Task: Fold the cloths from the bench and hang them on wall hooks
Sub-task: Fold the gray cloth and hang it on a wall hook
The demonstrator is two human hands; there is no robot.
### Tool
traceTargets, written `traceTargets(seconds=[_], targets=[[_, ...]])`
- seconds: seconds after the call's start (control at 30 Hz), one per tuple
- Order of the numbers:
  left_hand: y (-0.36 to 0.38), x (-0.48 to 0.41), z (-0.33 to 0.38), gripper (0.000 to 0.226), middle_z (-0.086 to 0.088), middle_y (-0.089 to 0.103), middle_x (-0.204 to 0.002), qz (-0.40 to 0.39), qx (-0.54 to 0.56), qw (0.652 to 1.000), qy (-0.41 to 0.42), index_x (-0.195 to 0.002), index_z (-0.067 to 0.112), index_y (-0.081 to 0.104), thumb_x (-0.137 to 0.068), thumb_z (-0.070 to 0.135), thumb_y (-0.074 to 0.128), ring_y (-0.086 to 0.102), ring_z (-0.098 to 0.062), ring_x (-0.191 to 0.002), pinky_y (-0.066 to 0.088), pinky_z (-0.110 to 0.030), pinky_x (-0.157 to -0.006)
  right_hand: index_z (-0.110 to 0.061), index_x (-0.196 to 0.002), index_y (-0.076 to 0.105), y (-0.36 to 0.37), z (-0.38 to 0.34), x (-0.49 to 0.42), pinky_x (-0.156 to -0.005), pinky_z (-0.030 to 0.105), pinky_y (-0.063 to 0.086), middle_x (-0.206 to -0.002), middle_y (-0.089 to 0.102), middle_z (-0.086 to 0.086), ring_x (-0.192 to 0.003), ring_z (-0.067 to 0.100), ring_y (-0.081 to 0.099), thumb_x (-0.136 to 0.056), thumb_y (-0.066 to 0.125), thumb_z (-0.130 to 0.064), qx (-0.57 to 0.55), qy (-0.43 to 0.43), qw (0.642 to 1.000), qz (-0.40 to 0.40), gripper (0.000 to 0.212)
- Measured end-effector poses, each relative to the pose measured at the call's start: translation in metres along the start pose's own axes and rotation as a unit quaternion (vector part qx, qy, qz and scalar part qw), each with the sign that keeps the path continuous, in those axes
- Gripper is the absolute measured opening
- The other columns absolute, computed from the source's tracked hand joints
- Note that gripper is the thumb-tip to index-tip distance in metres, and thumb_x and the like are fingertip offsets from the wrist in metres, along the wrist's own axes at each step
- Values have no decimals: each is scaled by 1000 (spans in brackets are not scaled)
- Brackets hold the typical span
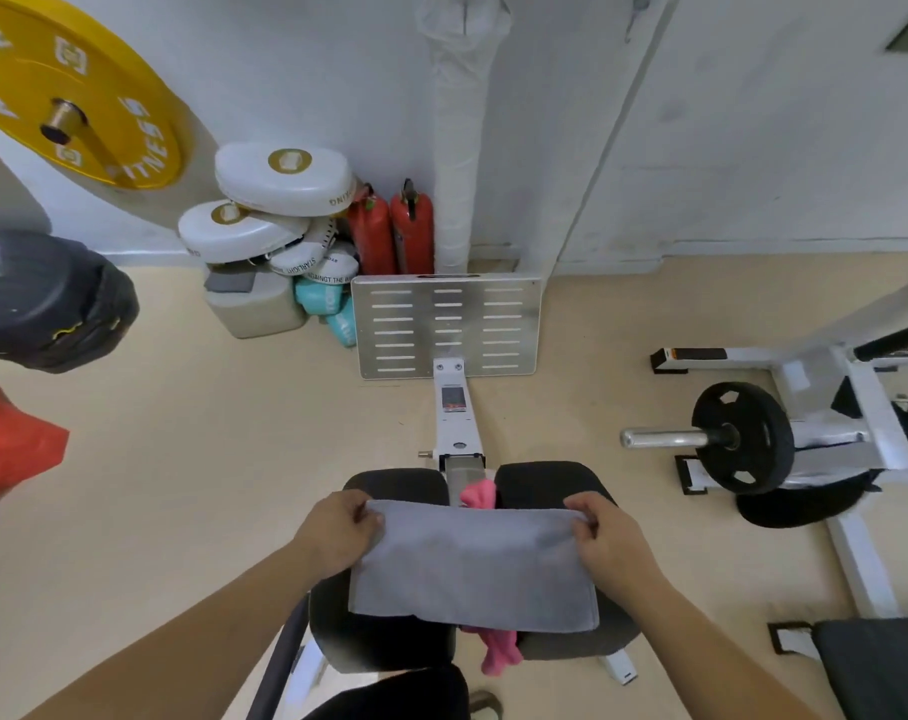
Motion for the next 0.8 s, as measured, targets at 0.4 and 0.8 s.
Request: traceTargets(seconds=[0.4, 0.8], targets=[[23, -27, -2, 35, -4, 61, -85, -140, 32, 973, -182, -90, 8, 64, -62, 19, 82, 59, -19, -76, 49, -27, -61, -23, -88, 60, 17, 25, -28, -65, 27, 50, -92, 61, 3, -76, 14, 61, -85, 67, -41, 87, 139, 981, -108, 20], [-9, 33, -7, 50, -4, 79, -104, -99, 267, 952, -112, -112, 16, 69, -66, 21, 87, 76, -24, -96, 62, -39, -83, -7, -126, 64, 23, 17, 41, -84, 42, 60, -110, 72, 8, -100, 24, 68, -95, 69, -21, -257, 199, 945, -38, 35]])
Point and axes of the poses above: each hand's wrist, its own x-axis away from the middle knuckle, its own y-axis out of the palm, z = x × y, the point moved 6 cm from there along -x, towards the middle knuckle
